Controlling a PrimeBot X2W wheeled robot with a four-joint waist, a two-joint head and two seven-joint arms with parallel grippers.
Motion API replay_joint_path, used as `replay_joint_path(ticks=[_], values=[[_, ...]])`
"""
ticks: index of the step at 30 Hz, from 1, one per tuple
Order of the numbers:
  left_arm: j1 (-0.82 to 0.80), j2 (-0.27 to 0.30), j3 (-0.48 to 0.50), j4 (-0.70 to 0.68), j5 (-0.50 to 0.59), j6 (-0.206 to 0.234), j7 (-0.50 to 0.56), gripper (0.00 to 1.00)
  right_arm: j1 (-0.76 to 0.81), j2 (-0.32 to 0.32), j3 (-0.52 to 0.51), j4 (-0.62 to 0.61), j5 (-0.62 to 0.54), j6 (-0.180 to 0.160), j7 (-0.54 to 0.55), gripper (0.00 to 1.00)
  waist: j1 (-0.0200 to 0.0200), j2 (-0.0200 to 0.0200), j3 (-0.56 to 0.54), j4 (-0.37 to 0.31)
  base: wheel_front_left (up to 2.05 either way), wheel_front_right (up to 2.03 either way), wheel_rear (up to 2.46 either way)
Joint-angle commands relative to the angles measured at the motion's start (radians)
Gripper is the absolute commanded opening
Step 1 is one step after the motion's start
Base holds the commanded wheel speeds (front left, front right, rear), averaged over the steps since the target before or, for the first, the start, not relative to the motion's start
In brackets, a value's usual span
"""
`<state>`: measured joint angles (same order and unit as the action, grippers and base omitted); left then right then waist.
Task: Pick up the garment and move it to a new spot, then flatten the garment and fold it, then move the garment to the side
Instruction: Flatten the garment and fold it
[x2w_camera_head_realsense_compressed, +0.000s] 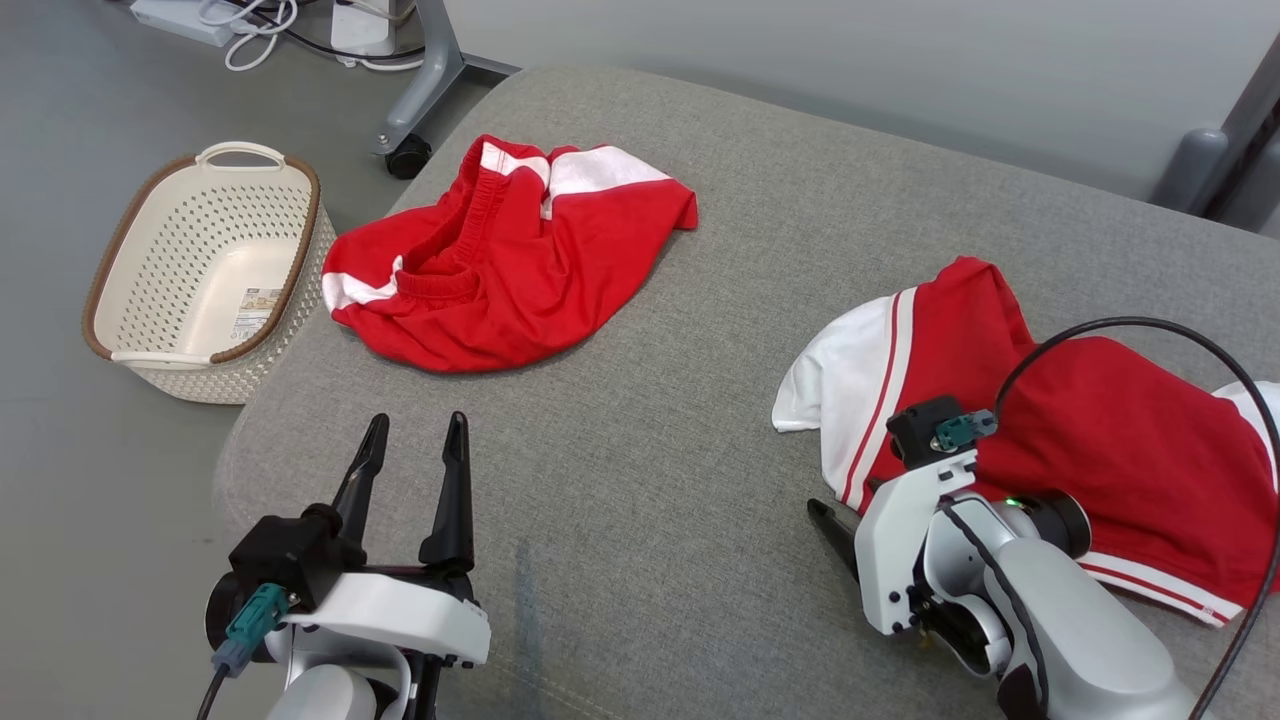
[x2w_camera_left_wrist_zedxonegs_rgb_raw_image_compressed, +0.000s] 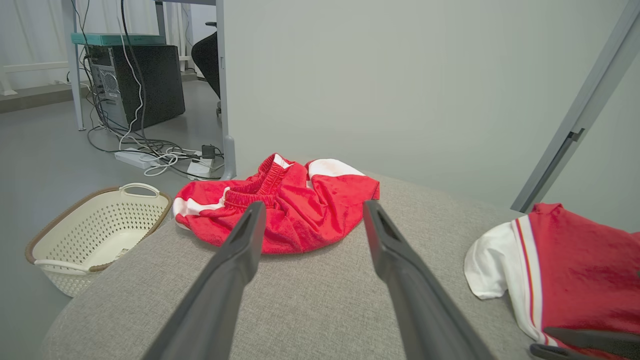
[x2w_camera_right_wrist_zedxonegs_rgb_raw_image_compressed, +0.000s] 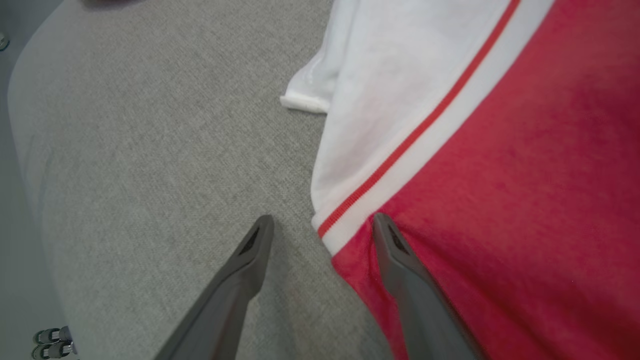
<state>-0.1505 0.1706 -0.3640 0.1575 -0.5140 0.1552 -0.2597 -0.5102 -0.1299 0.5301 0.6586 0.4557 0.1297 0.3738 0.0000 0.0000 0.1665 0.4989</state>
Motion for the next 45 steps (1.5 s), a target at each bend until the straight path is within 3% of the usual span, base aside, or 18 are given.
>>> replay_joint_path(ticks=[1,2,4,16,24,28,36,45], values=[[-0.016,-0.001,0.006,0.004,-0.005,-0.005,-0.005,1.0,0.028,0.005,0.012,0.038,-0.008,0.002,0.013,1.0,0.0,0.0,-0.002,-0.001,0.0,0.0,0.0],[-0.018,-0.002,0.007,0.006,-0.004,-0.005,-0.005,1.0,0.028,0.009,0.014,0.043,-0.008,0.002,0.009,0.56,0.0,0.0,-0.002,-0.002,0.0,0.0,0.0],[-0.02,-0.002,0.009,0.01,-0.004,-0.008,-0.005,1.0,0.027,0.014,0.022,0.048,-0.007,0.002,-0.002,0.0,0.0,0.0,-0.003,-0.005,0.0,0.0,0.0],[-0.004,0.02,0.018,0.011,0.011,-0.005,-0.005,1.0,0.012,0.012,0.031,-0.036,0.035,0.002,-0.153,0.0,0.0,0.0,-0.058,-0.081,0.0,0.0,0.0],[0.021,0.043,0.016,-0.01,0.011,0.007,0.014,1.0,0.119,-0.094,0.007,-0.302,0.15,0.002,-0.257,0.0,0.0,0.0,-0.108,-0.188,0.0,0.0,0.0],[0.03,0.051,0.015,-0.022,0.008,0.012,0.022,1.0,0.199,-0.174,-0.053,-0.466,0.179,0.002,-0.268,0.0,0.0,0.0,-0.114,-0.251,0.0,0.0,0.0],[0.033,0.059,0.012,-0.037,0.002,0.02,0.037,1.0,0.358,-0.269,-0.221,-0.758,0.205,0.002,-0.202,0.0,0.0,0.0,-0.112,-0.372,0.0,0.0,0.0],[0.014,0.063,0.003,-0.034,0.001,0.015,0.047,1.0,0.508,-0.288,-0.485,-0.85,0.205,0.002,-0.11,0.0,0.0,0.0,-0.097,-0.468,0.0,0.0,0.0]])
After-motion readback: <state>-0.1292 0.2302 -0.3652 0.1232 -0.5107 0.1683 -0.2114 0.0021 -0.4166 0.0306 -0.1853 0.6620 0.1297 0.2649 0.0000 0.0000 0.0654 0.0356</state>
